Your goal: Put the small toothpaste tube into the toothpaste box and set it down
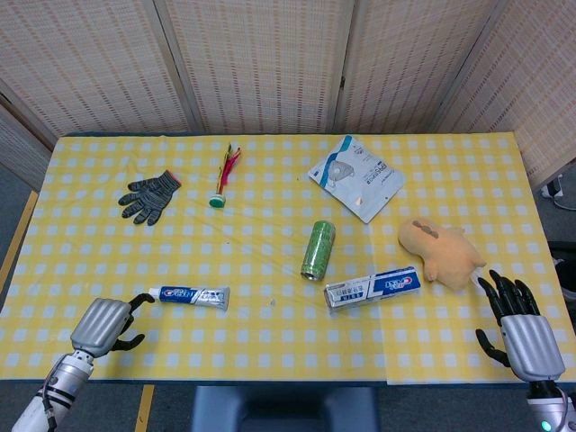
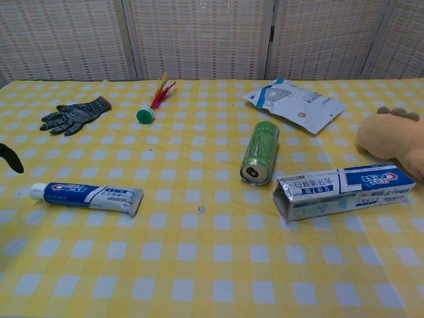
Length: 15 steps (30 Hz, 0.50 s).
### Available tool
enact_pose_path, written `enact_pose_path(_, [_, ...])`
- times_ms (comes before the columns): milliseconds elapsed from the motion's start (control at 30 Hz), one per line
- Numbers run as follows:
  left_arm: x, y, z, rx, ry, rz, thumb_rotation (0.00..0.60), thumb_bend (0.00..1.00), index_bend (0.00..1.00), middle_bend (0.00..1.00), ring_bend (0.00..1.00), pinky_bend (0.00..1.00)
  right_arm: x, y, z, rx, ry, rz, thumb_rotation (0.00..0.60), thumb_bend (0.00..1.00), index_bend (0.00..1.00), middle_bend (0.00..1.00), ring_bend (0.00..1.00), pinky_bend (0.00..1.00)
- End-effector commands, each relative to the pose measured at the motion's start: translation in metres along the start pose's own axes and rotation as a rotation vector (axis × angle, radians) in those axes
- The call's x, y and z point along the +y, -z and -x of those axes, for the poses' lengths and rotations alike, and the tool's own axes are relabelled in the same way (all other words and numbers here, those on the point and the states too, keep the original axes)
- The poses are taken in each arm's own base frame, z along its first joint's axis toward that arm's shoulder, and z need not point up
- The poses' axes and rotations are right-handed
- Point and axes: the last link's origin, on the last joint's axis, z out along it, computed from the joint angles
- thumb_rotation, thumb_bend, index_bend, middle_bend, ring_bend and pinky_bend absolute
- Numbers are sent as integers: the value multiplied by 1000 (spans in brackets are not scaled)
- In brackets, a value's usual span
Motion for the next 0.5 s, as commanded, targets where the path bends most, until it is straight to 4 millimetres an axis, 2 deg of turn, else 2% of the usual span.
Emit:
enact_pose_path(33, [23,-23,-2,-11,11,36,600,298,328,1000,1000,1000,0,-1,0,-4,-4,1,600,390,0,0,0,0])
enact_pose_path(267, [43,-48,6,-24,22,65,600,319,363,1000,1000,1000,2,-3,-1,-21,-16,2,600,390,0,0,0,0])
enact_pose_path(500, [55,-71,12,-48,35,52,600,318,368,1000,1000,1000,7,-7,-6,-20,-33,21,600,390,0,0,0,0])
